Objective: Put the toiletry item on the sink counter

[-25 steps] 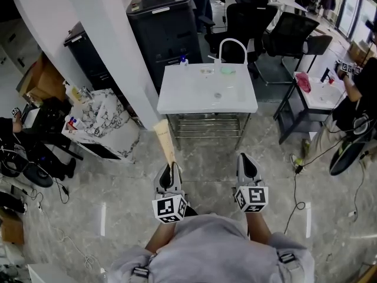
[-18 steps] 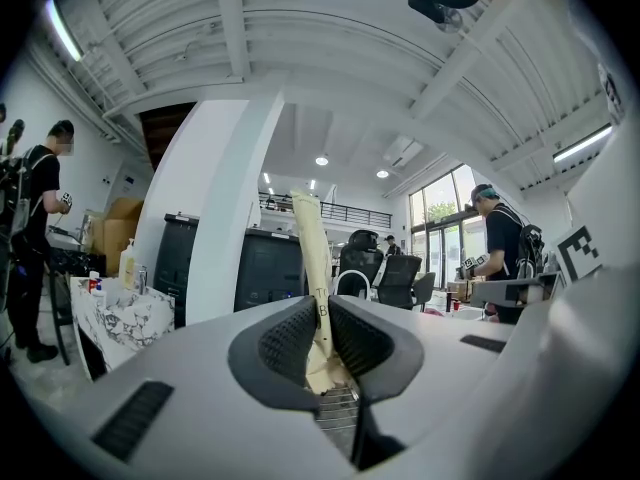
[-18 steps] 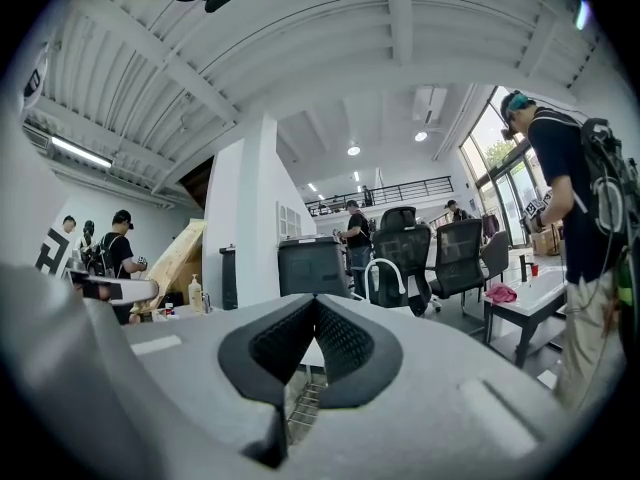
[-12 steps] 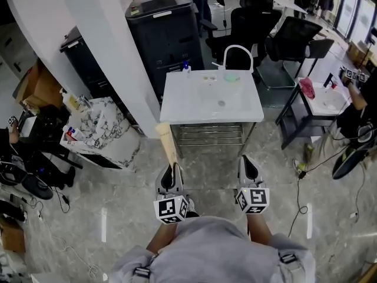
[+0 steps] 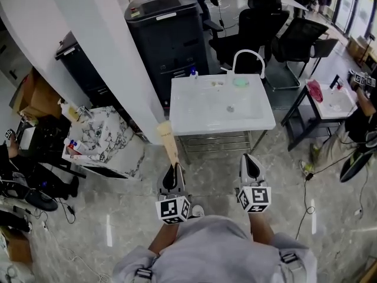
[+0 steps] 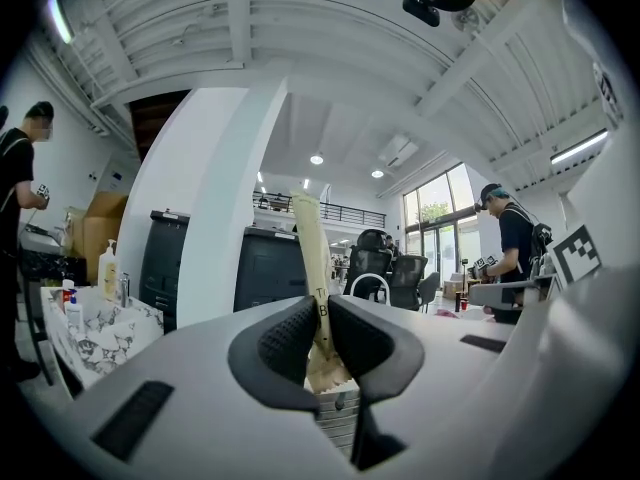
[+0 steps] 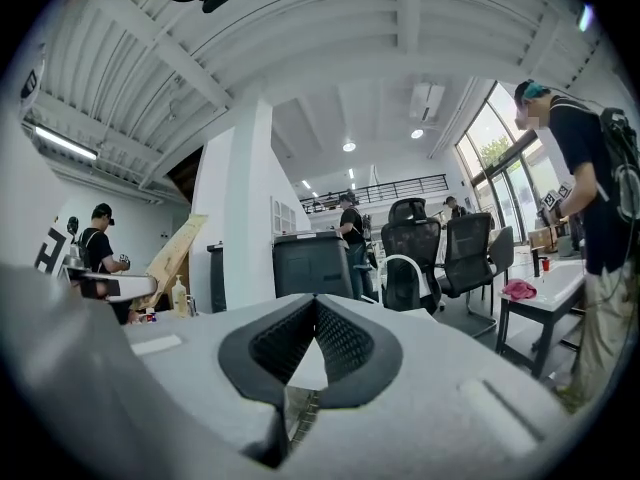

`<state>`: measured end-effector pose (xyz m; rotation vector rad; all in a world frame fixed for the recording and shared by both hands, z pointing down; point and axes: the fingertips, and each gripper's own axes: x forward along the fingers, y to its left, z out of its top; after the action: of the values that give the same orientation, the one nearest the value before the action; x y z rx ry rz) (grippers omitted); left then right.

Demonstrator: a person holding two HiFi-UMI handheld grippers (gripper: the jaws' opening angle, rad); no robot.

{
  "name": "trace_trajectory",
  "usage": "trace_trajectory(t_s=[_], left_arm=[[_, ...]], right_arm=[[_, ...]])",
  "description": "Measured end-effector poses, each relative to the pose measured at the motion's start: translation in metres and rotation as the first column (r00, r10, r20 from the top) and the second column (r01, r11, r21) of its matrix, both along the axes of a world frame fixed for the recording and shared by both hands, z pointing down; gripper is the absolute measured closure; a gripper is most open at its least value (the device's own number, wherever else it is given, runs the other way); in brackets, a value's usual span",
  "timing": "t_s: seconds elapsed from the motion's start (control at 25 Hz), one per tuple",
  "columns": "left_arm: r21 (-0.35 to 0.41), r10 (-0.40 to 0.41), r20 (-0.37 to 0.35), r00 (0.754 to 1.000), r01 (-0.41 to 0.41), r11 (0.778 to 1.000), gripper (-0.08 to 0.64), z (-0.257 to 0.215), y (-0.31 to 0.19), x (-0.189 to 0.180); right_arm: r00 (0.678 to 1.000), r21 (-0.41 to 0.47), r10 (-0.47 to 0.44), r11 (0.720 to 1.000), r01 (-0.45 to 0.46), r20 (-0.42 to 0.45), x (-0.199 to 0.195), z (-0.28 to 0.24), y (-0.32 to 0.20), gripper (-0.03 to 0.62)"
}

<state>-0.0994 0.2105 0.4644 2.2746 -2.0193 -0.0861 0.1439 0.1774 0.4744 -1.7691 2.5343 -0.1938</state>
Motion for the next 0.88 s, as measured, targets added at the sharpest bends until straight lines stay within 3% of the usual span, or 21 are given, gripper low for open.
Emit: trace_trajectory(t_s=[0.44,0.88], left_arm=[[-0.005,0.034,0.013,0.999,-0.034,0.999,0.520,-0.005,-0.052,-0.072],[-0.020,0.014,-0.016,1.000,-0.015,1.000,0.520,0.010,-0.075,-0.109]], right_arm=[[1.000,-0.022,0.016,1.000,-0.016,0.012,-0.078,0.004,-0.045,0.591],[1.000,-0.041,-0.001,0.999,0.000,-0.031,-0.113,0.008,-0.068,0.591]])
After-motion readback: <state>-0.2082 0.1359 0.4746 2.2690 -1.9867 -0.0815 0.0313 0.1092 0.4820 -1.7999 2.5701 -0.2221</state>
